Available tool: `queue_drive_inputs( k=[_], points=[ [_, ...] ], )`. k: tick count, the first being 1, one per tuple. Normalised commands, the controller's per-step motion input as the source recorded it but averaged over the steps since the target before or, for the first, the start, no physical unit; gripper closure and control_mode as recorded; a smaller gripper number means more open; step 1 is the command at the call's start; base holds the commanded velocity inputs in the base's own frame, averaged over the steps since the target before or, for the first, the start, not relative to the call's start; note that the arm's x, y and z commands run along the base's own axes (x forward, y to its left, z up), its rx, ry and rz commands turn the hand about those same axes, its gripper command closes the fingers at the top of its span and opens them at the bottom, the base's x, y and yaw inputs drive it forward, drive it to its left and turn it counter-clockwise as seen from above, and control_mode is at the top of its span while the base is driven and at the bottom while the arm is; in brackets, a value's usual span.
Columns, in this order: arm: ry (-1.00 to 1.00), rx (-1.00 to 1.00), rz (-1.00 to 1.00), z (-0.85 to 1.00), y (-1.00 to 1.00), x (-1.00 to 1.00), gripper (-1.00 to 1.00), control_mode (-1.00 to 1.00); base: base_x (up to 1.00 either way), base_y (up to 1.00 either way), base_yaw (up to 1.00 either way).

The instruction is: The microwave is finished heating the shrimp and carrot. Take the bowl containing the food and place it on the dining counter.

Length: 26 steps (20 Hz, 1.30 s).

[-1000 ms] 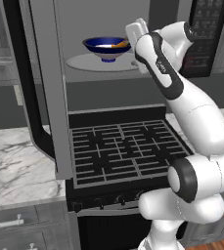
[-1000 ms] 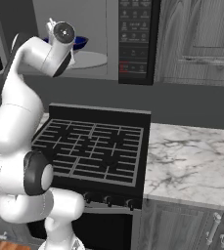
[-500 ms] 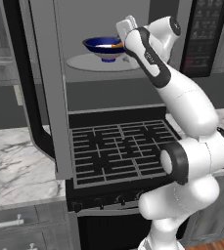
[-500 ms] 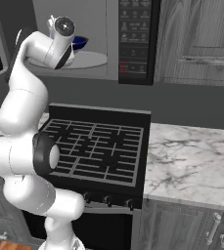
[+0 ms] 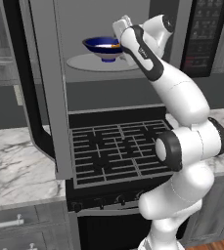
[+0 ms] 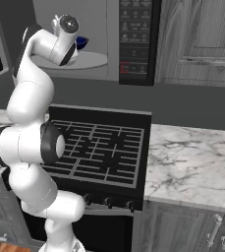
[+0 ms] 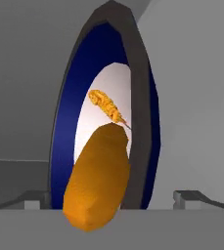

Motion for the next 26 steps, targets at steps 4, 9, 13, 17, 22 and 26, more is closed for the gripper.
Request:
queue_drive_inputs(
  k=[4, 9, 13, 17, 22, 26],
  points=[
    [0.06, -0.11, 0.00, -0.52, 0.00, 0.00, 1.00, -1.00, 0.00, 0.00, 0.00],
    [0.00, 0.00, 0.00, -0.08, 0.00, 0.00, 1.00, -1.00, 0.00, 0.00, 0.00],
    [0.00, 0.00, 0.00, 0.00, 0.00, 0.00, 1.00, -1.00, 0.00, 0.00, 0.00],
    [0.00, 0.00, 0.00, 0.00, -0.01, -0.11, 1.00, -1.00, 0.00, 0.00, 0.00],
    [-0.03, 0.00, 0.00, 0.00, -0.21, -0.63, 1.00, -1.00, 0.00, 0.00, 0.00],
    [-0.12, 0.02, 0.00, 0.00, -0.35, -0.94, 1.00, -1.00, 0.00, 0.00, 0.00]
  ],
)
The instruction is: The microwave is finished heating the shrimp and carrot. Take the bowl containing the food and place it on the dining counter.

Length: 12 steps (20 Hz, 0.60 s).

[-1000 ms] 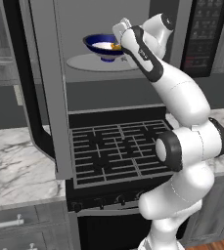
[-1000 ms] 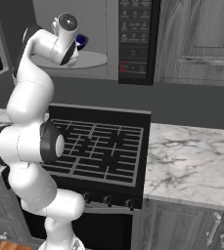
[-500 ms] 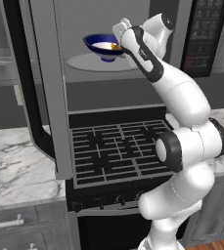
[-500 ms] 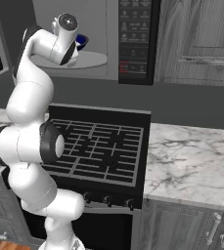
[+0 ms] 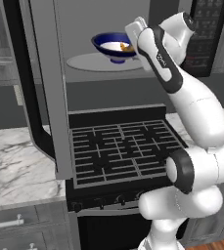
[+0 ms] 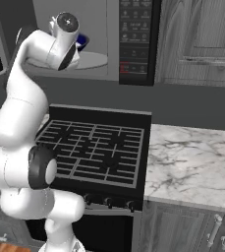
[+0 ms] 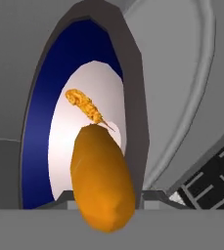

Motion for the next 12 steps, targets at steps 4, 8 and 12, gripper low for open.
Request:
queue_drive_inputs(
  k=[4, 8, 12],
  points=[
    [-0.22, 0.07, 0.00, 0.00, -0.42, -1.00, 1.00, -1.00, 0.00, 0.00, 0.00],
    [-0.10, 0.04, 0.00, 0.17, -0.31, -1.00, 1.00, -1.00, 0.00, 0.00, 0.00],
    [0.01, 0.00, 0.04, 0.22, -0.23, -1.00, 1.00, -1.00, 0.00, 0.00, 0.00]
  ],
)
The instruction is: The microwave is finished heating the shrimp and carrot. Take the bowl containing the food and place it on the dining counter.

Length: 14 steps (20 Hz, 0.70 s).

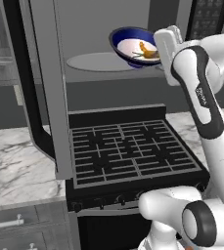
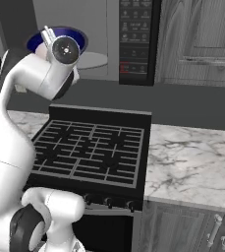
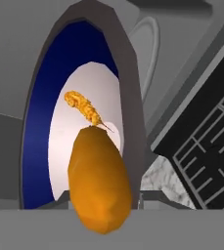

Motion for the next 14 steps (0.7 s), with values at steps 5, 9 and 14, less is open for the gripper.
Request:
queue_drive_inputs(
  k=[5, 9, 14],
  points=[
    [0.01, 0.00, 0.13, 0.16, -0.51, -1.00, 1.00, -1.00, 0.00, 0.00, 0.00],
    [0.13, -0.06, 0.12, -0.13, -0.43, -1.00, 1.00, -1.00, 0.00, 0.00, 0.00],
    [0.13, -0.21, 0.07, -0.87, -0.13, -0.86, 1.00, -1.00, 0.00, 0.00, 0.00]
  ],
)
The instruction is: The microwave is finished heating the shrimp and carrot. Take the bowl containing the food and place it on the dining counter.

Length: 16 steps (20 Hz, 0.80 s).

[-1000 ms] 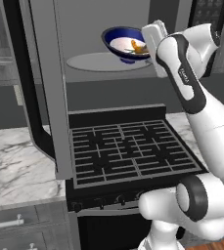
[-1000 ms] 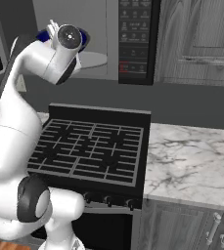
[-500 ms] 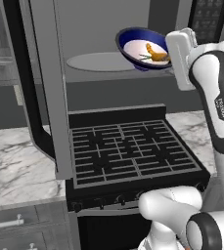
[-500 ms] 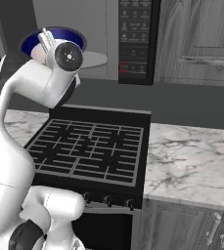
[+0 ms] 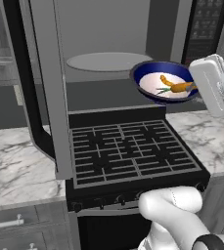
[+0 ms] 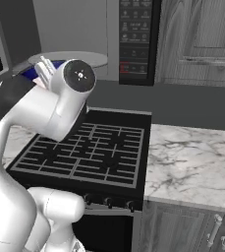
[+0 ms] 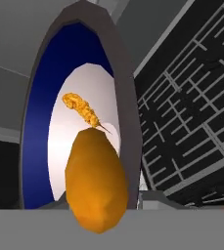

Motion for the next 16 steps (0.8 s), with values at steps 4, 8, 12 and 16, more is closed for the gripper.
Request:
queue_drive_inputs(
  k=[4, 8, 12, 16],
  points=[
    [0.01, -0.15, 0.02, -0.51, 0.00, -0.29, 1.00, -1.00, 0.00, 0.00, 0.00],
    [0.00, 0.00, 0.00, -0.05, 0.00, -0.03, 1.00, -1.00, 0.00, 0.00, 0.00],
    [0.00, 0.00, 0.00, 0.00, 0.00, 0.00, 1.00, -1.00, 0.00, 0.00, 0.00],
    [0.00, 0.00, 0.00, 0.00, -0.03, 0.00, 1.00, -1.00, 0.00, 0.00, 0.00]
  ],
)
